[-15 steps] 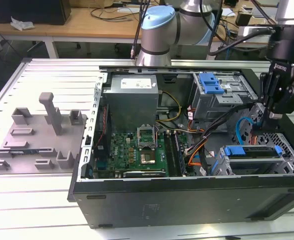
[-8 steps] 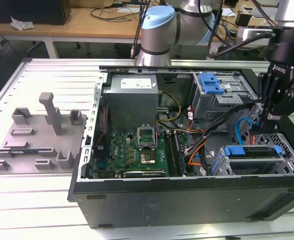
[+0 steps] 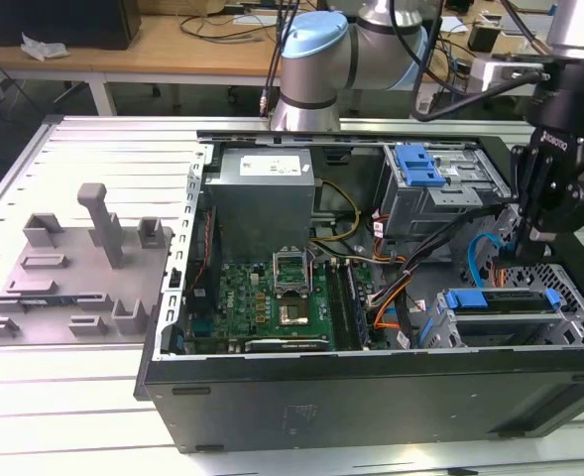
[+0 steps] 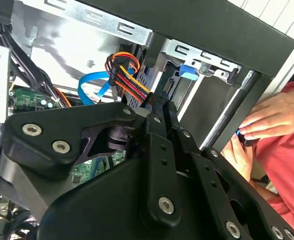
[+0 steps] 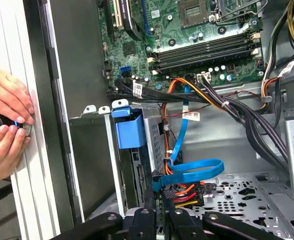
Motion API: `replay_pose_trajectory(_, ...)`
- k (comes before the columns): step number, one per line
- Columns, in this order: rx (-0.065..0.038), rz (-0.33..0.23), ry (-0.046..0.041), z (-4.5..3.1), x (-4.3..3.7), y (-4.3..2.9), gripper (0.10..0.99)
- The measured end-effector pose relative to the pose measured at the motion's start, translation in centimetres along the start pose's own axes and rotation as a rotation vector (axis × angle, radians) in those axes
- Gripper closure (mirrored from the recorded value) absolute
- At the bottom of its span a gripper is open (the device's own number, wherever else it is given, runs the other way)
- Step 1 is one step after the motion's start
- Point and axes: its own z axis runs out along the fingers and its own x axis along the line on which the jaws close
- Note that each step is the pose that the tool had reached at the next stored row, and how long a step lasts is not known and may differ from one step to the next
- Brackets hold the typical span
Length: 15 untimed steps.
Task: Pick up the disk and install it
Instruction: 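Insert the first disk wire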
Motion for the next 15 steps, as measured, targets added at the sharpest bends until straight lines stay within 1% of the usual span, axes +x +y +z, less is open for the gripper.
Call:
replay_pose_trajectory(3, 0.0, -0.004, -0.0086, 0.12, 0.39, -0.06, 0.922)
replay_pose_trajectory(6, -0.002, -0.004, -0.0244, 0.35, 1.11, -0.17, 0.922)
replay_pose_trajectory(8, -0.004, -0.004, -0.0385, 0.52, 1.63, -0.25, 0.922)
replay_pose_trajectory(10, -0.007, -0.004, -0.0553, 0.67, 2.11, -0.33, 0.922)
replay_pose_trajectory(11, -0.008, -0.005, -0.0633, 0.71, 2.23, -0.35, 0.922)
replay_pose_trajectory(12, -0.009, -0.006, -0.0732, 0.74, 2.34, -0.36, 0.922)
replay_pose_trajectory(14, -0.009, -0.012, -0.0863, 0.78, 2.48, -0.35, 0.922)
replay_pose_trajectory(15, -0.008, -0.016, -0.0904, 0.8, 2.55, -0.33, 0.922)
